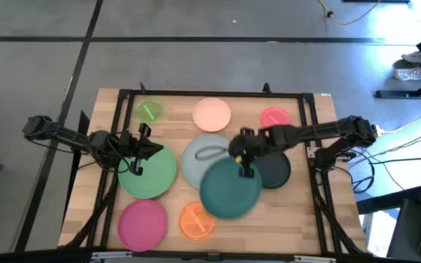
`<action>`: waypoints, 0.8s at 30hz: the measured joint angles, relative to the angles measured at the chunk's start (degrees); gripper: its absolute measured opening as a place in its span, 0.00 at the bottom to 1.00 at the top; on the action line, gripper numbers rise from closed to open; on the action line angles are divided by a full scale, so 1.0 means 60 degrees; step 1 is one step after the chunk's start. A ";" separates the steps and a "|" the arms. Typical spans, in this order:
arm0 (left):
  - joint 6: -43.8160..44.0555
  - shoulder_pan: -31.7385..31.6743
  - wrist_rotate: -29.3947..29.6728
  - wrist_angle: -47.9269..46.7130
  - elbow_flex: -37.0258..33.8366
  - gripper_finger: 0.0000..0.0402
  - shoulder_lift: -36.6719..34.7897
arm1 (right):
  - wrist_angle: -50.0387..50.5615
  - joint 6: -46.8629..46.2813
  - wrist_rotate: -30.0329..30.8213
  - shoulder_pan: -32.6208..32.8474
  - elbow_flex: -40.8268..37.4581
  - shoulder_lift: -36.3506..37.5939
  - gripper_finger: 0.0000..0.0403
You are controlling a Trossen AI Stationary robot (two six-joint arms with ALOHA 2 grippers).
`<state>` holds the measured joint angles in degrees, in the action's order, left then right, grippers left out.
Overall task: Stack plastic plates
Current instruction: Stack the blue plate on top of the gray plate
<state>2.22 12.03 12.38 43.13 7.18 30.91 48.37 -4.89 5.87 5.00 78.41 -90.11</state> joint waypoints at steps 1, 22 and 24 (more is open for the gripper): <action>-0.0050 0.0000 0.0000 0.0000 0.0000 0.00 0.0000 | -0.0258 0.0187 0.0043 -0.0254 -0.0013 0.0000 0.00; -0.0206 0.0000 0.0004 0.0011 0.0000 0.00 0.0001 | -0.2483 -0.0024 -0.2839 -0.3311 -0.0051 -0.2366 0.01; -0.0207 0.0000 0.0004 0.0011 0.0000 0.00 -0.0002 | -0.2546 0.0070 -0.2816 -0.3360 -0.0051 -0.2587 0.01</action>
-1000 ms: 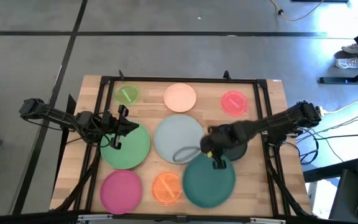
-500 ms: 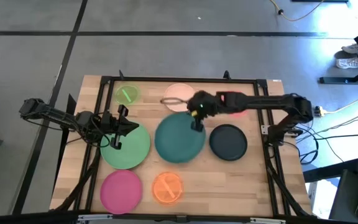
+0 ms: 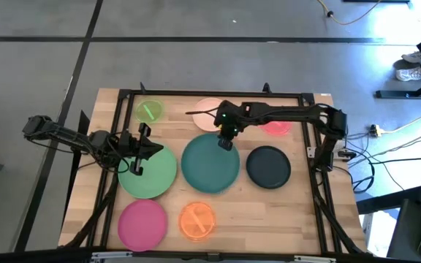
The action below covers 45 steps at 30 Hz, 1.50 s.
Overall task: Stack plastic plates
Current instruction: Stack the blue plate on top of the gray plate, then stack the light green plate on top of the blue plate
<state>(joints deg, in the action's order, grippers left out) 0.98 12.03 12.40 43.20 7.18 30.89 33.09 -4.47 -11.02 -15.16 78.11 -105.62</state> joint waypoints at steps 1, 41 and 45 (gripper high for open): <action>0.0000 0.0000 0.0000 0.0000 0.0000 0.00 0.0000 | -0.0015 0.0024 -0.0010 0.0001 0.0000 -0.0116 0.01; -0.0019 0.0000 0.0033 0.0000 0.0000 0.00 0.0000 | -0.0581 0.0110 0.0948 0.0027 -0.0178 -0.0983 0.21; 0.0275 -0.0004 0.0036 -0.0004 0.0000 0.00 0.0000 | -0.0259 0.0301 0.0946 0.0022 -0.0100 -0.0797 0.31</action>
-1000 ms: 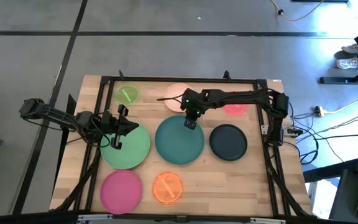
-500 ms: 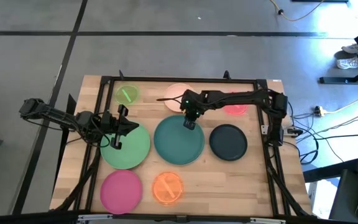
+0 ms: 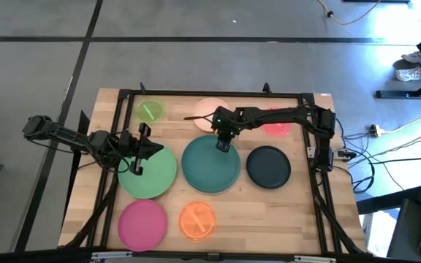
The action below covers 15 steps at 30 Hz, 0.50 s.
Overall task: Stack plastic plates
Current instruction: Stack the light green plate on top of the blue plate
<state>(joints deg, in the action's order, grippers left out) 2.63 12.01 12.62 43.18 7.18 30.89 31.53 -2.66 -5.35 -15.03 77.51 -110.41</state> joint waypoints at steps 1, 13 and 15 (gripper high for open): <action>0.0056 0.0004 0.0051 0.0000 0.0000 0.00 0.0000 | 0.0219 0.0049 -0.0010 0.0023 0.0056 0.0200 0.33; 0.0169 0.0000 0.1652 -0.0245 0.0024 0.20 0.0655 | -0.3886 0.1255 0.0043 0.2123 -0.4049 0.4887 0.36; 0.0220 -0.0003 0.1796 -0.0294 0.0142 0.25 0.0917 | -0.5504 0.1247 0.0118 0.2528 -0.5348 0.5388 0.36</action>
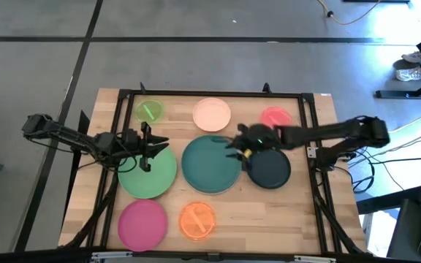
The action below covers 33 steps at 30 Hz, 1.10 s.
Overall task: Stack plastic plates
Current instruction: Stack the light green plate on top of the blue plate
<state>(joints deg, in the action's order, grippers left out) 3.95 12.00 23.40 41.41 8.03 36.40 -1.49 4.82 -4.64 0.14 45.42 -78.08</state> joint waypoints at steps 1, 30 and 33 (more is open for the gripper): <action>0.0000 0.0003 -0.0038 0.0007 0.0116 0.26 0.0173 | -0.0769 -0.0009 0.0035 0.0189 -0.0569 0.0182 0.36; 0.9630 0.1283 -0.2785 -1.5130 0.8783 0.28 0.6828 | -0.3693 0.1246 0.0430 0.0857 -0.1757 0.0666 0.36; 0.9893 0.1369 -0.3424 -1.5137 0.8801 0.28 0.7643 | -0.3387 0.1249 0.0594 0.0849 -0.1757 0.0666 0.36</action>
<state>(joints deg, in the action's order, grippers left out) 63.30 20.21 2.85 -49.41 60.84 82.25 -21.81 12.32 -1.08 5.23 34.87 -74.08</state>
